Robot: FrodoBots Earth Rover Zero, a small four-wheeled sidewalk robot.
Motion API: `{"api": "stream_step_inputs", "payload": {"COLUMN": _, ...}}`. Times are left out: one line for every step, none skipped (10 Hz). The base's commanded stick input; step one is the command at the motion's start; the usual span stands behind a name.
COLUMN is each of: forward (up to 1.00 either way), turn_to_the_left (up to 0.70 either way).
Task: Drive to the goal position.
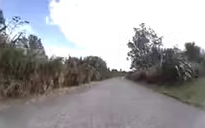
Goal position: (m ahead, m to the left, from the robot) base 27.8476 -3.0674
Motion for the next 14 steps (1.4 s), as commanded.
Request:
{"api": "stream_step_inputs", "payload": {"forward": 0.85, "turn_to_the_left": 0.0}}
{"api": "stream_step_inputs", "payload": {"forward": 0.85, "turn_to_the_left": 0.0}}
{"api": "stream_step_inputs", "payload": {"forward": 0.85, "turn_to_the_left": 0.0}}
{"api": "stream_step_inputs", "payload": {"forward": 0.85, "turn_to_the_left": 0.0}}
{"api": "stream_step_inputs", "payload": {"forward": 0.85, "turn_to_the_left": 0.0}}
{"api": "stream_step_inputs", "payload": {"forward": 0.85, "turn_to_the_left": 0.0}}
{"api": "stream_step_inputs", "payload": {"forward": 0.85, "turn_to_the_left": 0.0}}
{"api": "stream_step_inputs", "payload": {"forward": 0.85, "turn_to_the_left": 0.0}}
{"api": "stream_step_inputs", "payload": {"forward": 0.85, "turn_to_the_left": 0.0}}
{"api": "stream_step_inputs", "payload": {"forward": 0.85, "turn_to_the_left": 0.0}}
{"api": "stream_step_inputs", "payload": {"forward": 0.85, "turn_to_the_left": 0.0}}
{"api": "stream_step_inputs", "payload": {"forward": 0.85, "turn_to_the_left": 0.0}}
{"api": "stream_step_inputs", "payload": {"forward": 0.85, "turn_to_the_left": 0.0}}
{"api": "stream_step_inputs", "payload": {"forward": 0.85, "turn_to_the_left": 0.0}}
